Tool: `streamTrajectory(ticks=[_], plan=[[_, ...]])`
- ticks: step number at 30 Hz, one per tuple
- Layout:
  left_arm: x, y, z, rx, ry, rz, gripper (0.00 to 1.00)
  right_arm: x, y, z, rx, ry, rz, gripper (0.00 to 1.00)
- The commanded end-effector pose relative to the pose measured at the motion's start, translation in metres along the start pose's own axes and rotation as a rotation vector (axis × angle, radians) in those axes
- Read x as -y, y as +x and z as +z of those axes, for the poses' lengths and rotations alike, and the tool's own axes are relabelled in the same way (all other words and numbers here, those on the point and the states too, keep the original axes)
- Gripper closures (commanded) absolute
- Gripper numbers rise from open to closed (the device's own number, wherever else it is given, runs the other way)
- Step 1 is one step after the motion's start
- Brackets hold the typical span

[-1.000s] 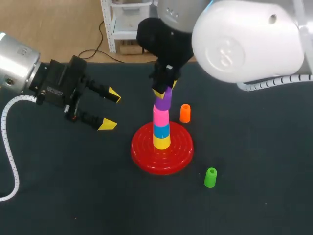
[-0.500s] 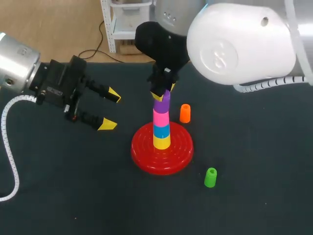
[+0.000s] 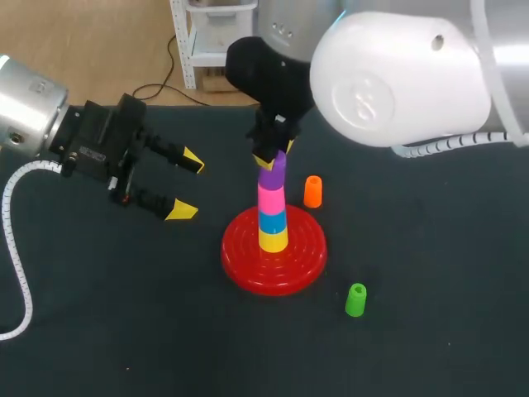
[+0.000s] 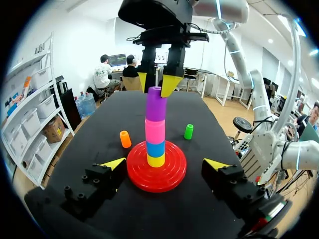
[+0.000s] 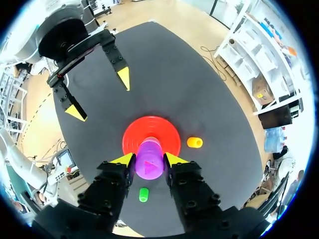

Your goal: Pick up and stack the cylinders on the red base in this order: pink,purple,orange,green

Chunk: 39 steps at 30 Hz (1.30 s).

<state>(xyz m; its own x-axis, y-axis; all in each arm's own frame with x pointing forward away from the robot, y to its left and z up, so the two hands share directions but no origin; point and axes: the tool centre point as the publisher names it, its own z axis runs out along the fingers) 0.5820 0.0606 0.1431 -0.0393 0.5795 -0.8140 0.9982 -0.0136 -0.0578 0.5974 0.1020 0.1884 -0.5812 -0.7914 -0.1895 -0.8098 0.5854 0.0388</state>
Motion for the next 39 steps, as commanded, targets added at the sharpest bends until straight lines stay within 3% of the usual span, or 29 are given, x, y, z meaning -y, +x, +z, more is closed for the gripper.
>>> streamTrajectory(ticks=[1, 16, 39], plan=[[0.0004, 0.0014, -0.0004, 0.003, -0.001, 0.003, 0.0, -0.0003, -0.0014, 0.0003, 0.0, -0.002, -0.005, 1.0], [0.0004, 0.0014, -0.0004, 0.003, -0.001, 0.003, 0.0, -0.0023, -0.0043, 0.0001, -0.088, 0.005, -0.074, 1.0], [0.0004, 0.0014, -0.0004, 0.003, -0.001, 0.003, 0.0, -0.0066, -0.0067, 0.0009, -0.117, 0.011, -0.106, 1.0]])
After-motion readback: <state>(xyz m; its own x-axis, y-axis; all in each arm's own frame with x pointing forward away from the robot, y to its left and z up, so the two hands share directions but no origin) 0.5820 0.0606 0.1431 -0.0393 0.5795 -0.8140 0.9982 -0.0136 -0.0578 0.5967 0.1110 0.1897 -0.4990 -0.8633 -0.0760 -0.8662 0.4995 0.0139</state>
